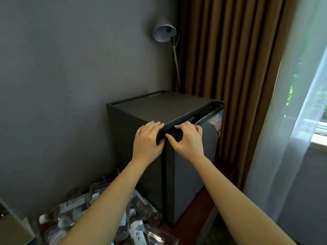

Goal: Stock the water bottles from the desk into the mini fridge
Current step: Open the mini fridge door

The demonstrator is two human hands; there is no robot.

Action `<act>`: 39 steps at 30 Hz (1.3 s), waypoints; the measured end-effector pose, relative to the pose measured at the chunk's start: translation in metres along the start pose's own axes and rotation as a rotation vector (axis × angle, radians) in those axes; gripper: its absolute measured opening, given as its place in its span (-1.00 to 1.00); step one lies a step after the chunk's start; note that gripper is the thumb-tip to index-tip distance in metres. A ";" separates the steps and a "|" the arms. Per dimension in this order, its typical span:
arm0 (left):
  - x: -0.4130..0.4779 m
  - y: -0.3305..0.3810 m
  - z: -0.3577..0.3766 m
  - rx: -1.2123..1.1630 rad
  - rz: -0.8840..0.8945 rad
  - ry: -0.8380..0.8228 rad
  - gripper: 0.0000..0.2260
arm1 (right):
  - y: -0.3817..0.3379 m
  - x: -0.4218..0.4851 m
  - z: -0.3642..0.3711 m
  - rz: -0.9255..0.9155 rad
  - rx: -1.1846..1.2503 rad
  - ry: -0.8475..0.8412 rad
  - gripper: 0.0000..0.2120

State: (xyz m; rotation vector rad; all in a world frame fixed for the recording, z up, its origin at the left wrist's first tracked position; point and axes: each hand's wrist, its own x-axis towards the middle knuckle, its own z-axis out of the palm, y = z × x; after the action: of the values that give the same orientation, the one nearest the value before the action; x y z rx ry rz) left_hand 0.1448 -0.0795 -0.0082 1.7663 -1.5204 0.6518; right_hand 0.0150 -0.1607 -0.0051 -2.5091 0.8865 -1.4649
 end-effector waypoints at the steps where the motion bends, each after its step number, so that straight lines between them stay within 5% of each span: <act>1: 0.000 -0.001 0.000 0.003 0.002 0.000 -0.55 | -0.001 0.000 0.000 0.004 0.005 0.001 -0.61; 12: -0.004 0.035 0.023 -0.070 0.084 -0.118 -0.15 | 0.046 -0.051 -0.061 -0.014 0.146 0.205 -0.67; 19: 0.019 0.125 0.066 -0.301 0.295 -0.288 -0.07 | 0.088 -0.102 -0.115 0.295 0.097 0.426 -0.49; 24: 0.028 0.189 0.099 -0.309 0.435 -0.374 -0.18 | 0.107 -0.131 -0.135 0.453 -0.075 0.671 -0.59; 30: 0.041 0.223 0.139 -0.392 0.456 -0.475 -0.27 | 0.137 -0.137 -0.119 0.631 -0.263 0.563 -0.39; 39: 0.101 0.197 0.210 -0.210 0.249 -0.469 -0.35 | 0.270 -0.092 -0.151 0.826 -0.265 0.524 -0.16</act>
State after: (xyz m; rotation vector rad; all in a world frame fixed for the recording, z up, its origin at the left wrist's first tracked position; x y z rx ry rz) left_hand -0.0450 -0.3176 -0.0255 1.6529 -2.0650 0.1817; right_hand -0.2591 -0.3048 -0.0942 -1.4903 1.9859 -1.7283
